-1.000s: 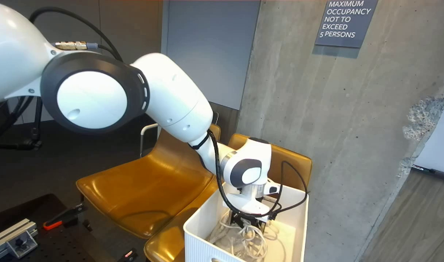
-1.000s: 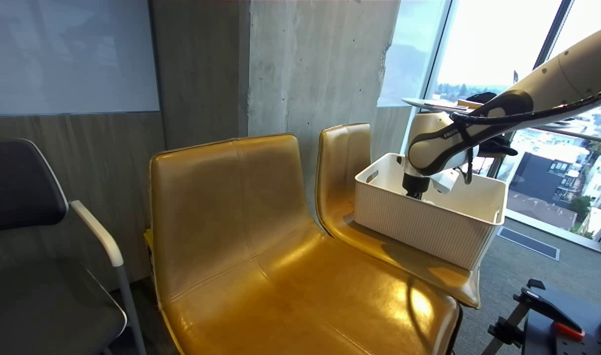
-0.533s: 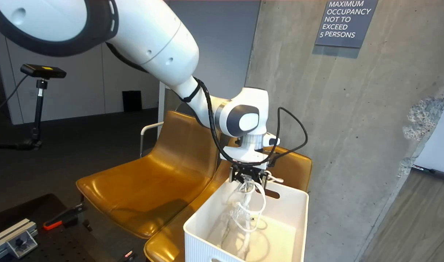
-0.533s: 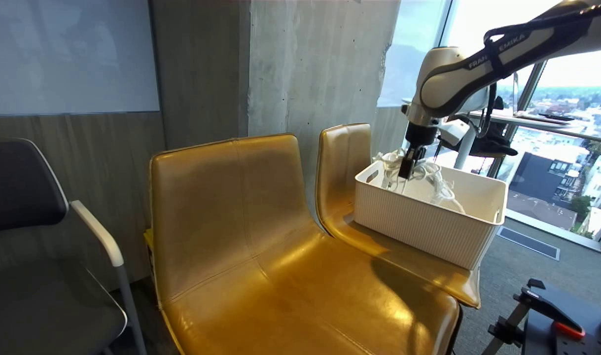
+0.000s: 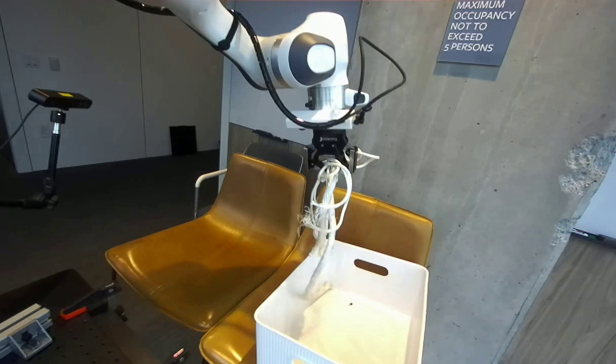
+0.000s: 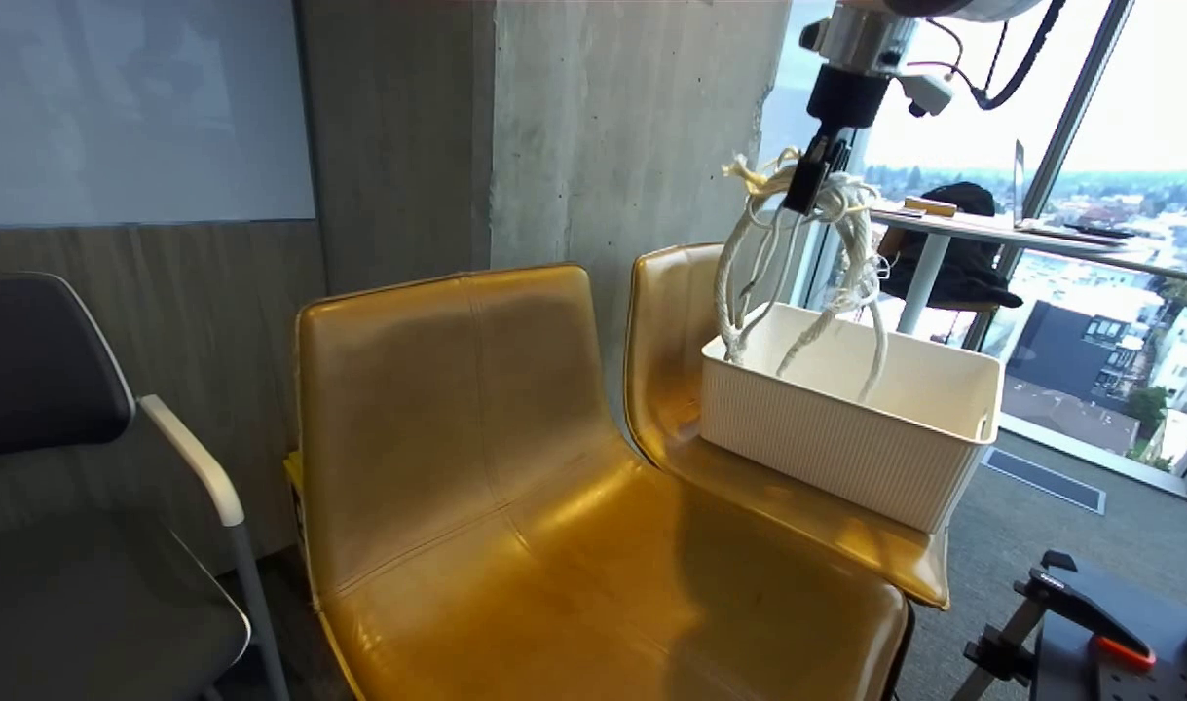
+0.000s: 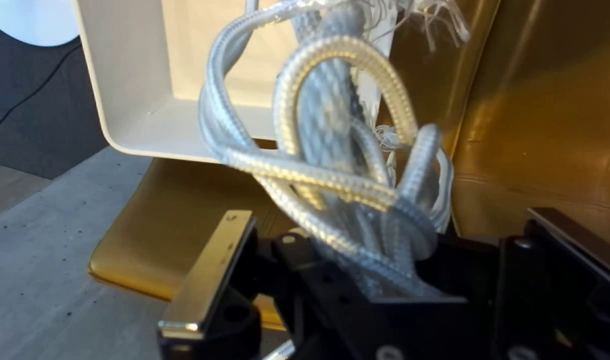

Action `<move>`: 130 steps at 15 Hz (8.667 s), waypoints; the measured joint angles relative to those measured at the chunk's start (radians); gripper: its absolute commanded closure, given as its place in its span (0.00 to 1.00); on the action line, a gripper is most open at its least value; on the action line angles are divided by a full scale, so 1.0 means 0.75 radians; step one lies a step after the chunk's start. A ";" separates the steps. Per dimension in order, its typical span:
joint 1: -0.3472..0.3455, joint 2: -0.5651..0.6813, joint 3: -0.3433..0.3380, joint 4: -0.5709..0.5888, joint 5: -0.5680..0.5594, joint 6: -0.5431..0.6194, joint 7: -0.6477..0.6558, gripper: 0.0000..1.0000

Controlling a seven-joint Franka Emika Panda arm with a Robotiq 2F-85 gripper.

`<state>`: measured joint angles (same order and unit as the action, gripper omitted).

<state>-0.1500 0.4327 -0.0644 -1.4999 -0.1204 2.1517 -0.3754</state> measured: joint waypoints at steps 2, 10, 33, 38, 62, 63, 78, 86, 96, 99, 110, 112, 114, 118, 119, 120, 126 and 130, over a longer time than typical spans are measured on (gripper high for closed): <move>0.064 -0.075 0.020 0.029 -0.016 -0.081 0.017 1.00; 0.361 -0.136 0.200 0.258 -0.017 -0.405 0.199 1.00; 0.422 0.226 0.291 0.222 0.094 -0.413 0.338 0.46; 0.384 0.208 0.291 0.134 0.113 -0.341 0.278 0.10; 0.340 0.114 0.294 -0.034 0.170 -0.252 0.195 0.00; 0.340 0.114 0.294 -0.034 0.170 -0.252 0.195 0.00; 0.340 0.114 0.294 -0.034 0.170 -0.252 0.195 0.00; 0.353 0.115 0.293 -0.065 0.155 -0.210 0.195 0.00; 0.424 0.120 0.268 -0.278 -0.027 0.122 0.302 0.00; 0.427 0.178 0.261 -0.328 -0.035 0.216 0.318 0.00; 0.459 0.599 0.246 -0.181 -0.035 0.410 0.334 0.00; 0.485 0.673 0.231 -0.119 -0.037 0.411 0.336 0.00; 0.513 0.731 0.211 -0.061 -0.046 0.403 0.339 0.01; 0.548 0.771 0.179 0.001 -0.067 0.360 0.351 0.34; 0.553 0.776 0.175 0.014 -0.068 0.353 0.351 0.41; 0.556 0.781 0.172 0.026 -0.068 0.350 0.352 0.50; 0.557 0.803 0.163 0.055 -0.068 0.351 0.352 0.95; 0.555 0.799 0.163 0.056 -0.066 0.351 0.357 1.00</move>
<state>0.2663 1.0320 0.0575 -1.4580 -0.1697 2.4147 -0.1078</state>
